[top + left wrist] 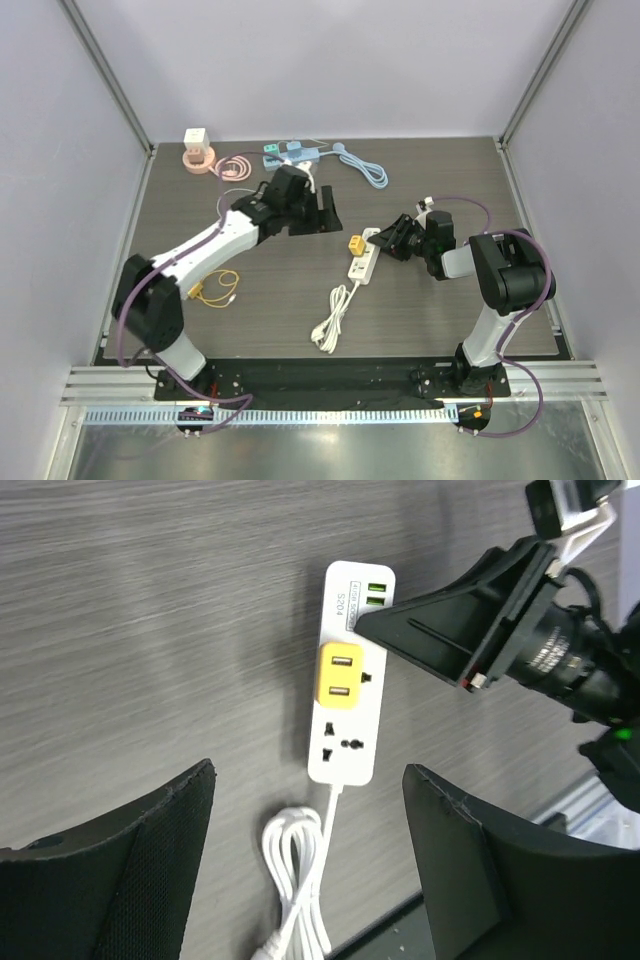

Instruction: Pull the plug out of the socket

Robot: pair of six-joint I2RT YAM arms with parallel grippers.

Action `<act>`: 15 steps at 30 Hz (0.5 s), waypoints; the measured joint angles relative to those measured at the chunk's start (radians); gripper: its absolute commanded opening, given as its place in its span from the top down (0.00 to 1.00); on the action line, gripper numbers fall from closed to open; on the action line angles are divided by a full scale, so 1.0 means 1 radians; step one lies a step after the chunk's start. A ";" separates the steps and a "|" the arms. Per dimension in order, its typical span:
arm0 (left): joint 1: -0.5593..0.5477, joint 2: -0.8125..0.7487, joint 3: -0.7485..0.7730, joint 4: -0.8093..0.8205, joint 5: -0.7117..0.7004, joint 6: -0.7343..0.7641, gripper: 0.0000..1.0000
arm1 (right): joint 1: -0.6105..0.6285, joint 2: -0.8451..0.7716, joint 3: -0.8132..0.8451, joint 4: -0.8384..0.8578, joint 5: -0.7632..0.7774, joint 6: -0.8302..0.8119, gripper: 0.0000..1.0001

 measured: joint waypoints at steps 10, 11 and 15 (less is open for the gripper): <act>-0.080 0.277 0.137 0.084 -0.030 0.033 0.19 | -0.003 0.000 0.000 0.000 -0.003 0.000 0.99; -0.080 0.306 0.161 0.087 -0.030 0.036 0.19 | -0.003 0.000 0.000 0.000 -0.003 0.000 0.99; -0.086 0.381 0.216 0.101 -0.030 0.054 0.22 | -0.004 0.000 0.000 0.000 -0.005 0.000 0.99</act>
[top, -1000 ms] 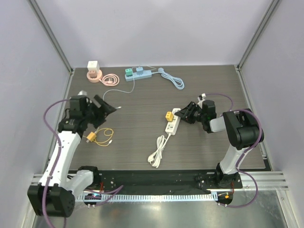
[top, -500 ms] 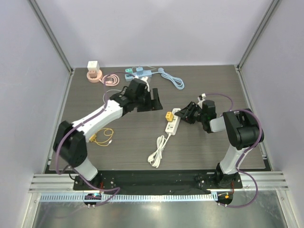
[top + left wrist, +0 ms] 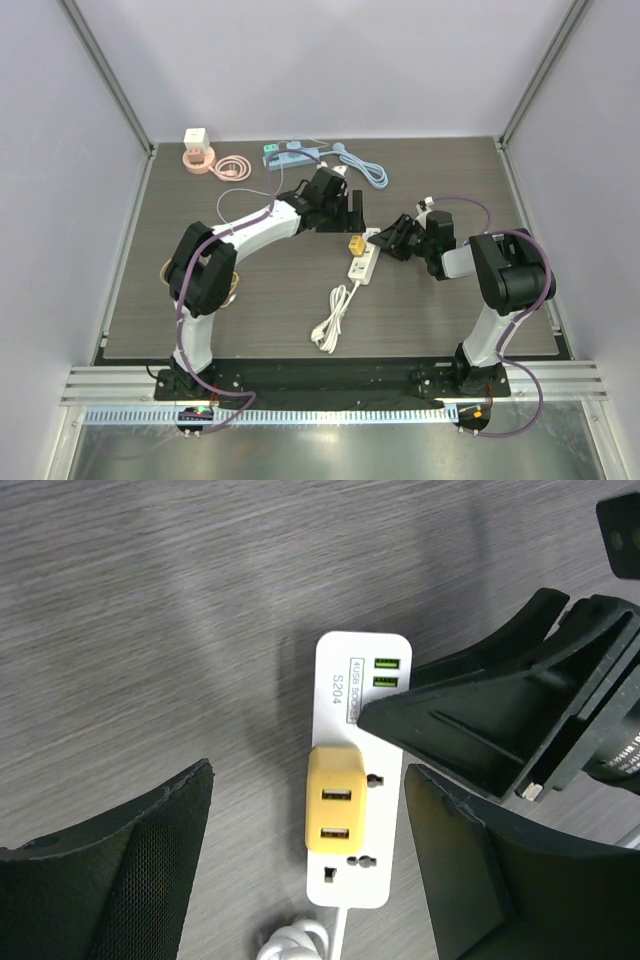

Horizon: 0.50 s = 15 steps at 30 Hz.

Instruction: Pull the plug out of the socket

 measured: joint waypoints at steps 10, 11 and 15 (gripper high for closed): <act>-0.014 0.026 0.026 -0.007 -0.001 0.031 0.24 | 0.000 0.003 0.000 0.003 -0.007 0.001 0.99; -0.017 0.026 0.025 -0.007 -0.001 0.034 0.24 | 0.000 0.003 0.000 0.003 -0.008 0.002 0.99; -0.034 0.026 0.004 -0.007 0.000 0.050 0.23 | 0.000 0.003 0.000 0.003 -0.008 0.002 0.99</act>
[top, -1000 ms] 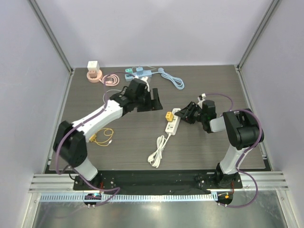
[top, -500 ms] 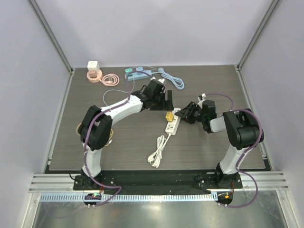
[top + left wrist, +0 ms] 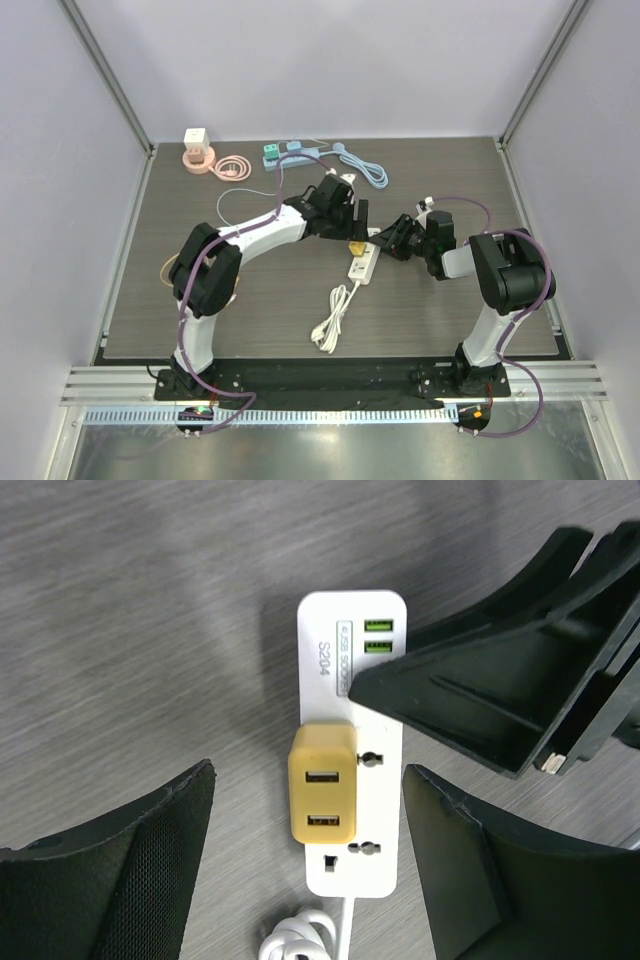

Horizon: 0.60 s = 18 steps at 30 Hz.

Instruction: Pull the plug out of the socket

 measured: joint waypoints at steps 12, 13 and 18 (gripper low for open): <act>-0.034 0.000 -0.031 0.001 0.003 0.014 0.23 | 0.000 0.004 0.000 0.004 -0.005 0.001 0.99; -0.035 0.000 -0.036 0.000 0.003 0.018 0.24 | 0.000 0.004 0.000 0.004 -0.005 0.001 0.99; -0.038 0.000 -0.045 -0.001 0.003 0.027 0.25 | 0.000 0.004 0.000 0.004 -0.005 0.001 0.99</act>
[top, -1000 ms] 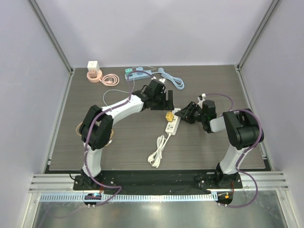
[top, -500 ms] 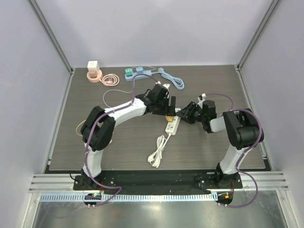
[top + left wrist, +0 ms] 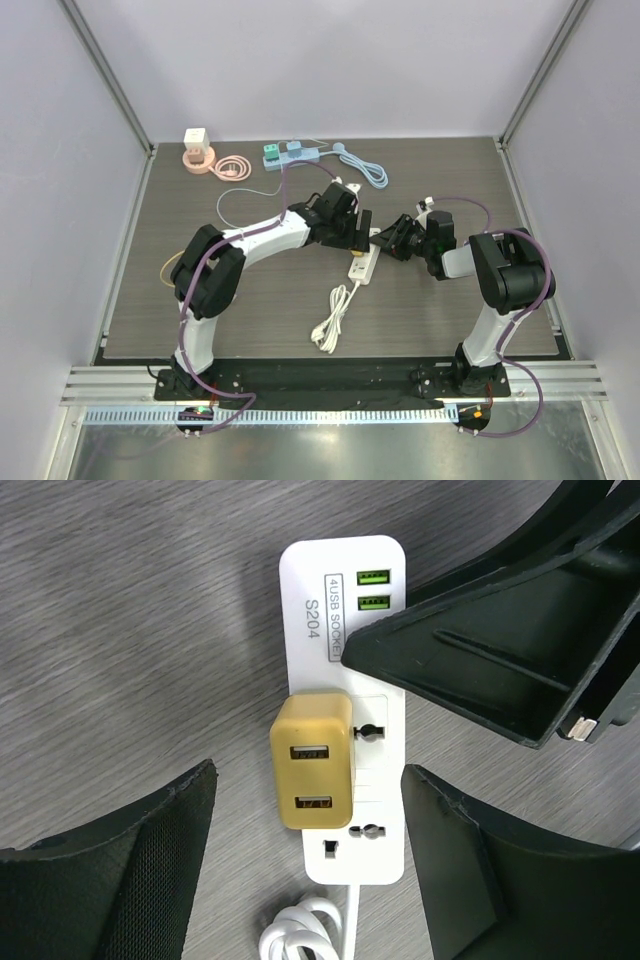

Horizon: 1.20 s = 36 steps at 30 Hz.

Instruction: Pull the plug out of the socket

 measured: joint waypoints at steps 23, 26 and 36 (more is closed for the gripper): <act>-0.008 0.029 0.014 -0.010 0.030 0.000 1.00 | -0.002 0.003 0.001 0.000 -0.001 -0.001 0.99; -0.008 0.029 0.015 -0.013 0.022 0.000 1.00 | -0.002 0.006 0.003 0.000 -0.001 -0.001 0.99; -0.013 -0.010 -0.024 0.003 -0.022 -0.001 1.00 | 0.003 0.006 0.009 -0.008 -0.008 -0.005 0.99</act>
